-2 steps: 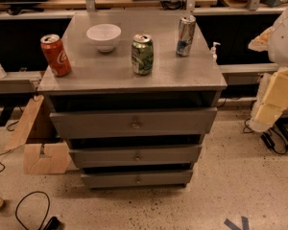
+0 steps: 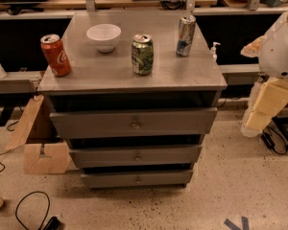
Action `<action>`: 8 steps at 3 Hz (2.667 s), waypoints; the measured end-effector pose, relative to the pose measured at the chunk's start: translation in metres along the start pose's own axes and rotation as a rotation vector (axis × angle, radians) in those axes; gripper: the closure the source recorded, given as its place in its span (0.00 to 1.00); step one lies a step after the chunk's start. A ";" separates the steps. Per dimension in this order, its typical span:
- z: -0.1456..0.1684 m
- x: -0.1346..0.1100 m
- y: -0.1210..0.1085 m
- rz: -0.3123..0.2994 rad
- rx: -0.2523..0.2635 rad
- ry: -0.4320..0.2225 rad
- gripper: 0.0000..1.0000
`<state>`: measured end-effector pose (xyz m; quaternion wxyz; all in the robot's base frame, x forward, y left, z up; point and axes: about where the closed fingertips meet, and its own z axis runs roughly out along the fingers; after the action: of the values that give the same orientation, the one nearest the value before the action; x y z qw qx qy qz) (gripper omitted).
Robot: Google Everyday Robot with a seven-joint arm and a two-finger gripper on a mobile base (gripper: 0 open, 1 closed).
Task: Open middle drawer
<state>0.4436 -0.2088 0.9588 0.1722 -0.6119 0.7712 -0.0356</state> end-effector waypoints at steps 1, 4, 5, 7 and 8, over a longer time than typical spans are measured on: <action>0.041 -0.001 0.004 -0.013 0.004 -0.048 0.00; 0.225 -0.003 -0.001 -0.064 0.116 -0.237 0.00; 0.262 -0.004 0.005 -0.085 0.131 -0.224 0.00; 0.298 0.005 0.027 -0.062 0.095 -0.152 0.00; 0.298 0.001 0.029 -0.084 0.100 -0.145 0.00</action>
Offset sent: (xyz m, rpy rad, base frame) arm 0.0579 0.0215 -0.1512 0.2118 -0.2120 0.0539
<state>0.5091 -0.1561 0.6710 0.2563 -0.6352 0.7277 -0.0367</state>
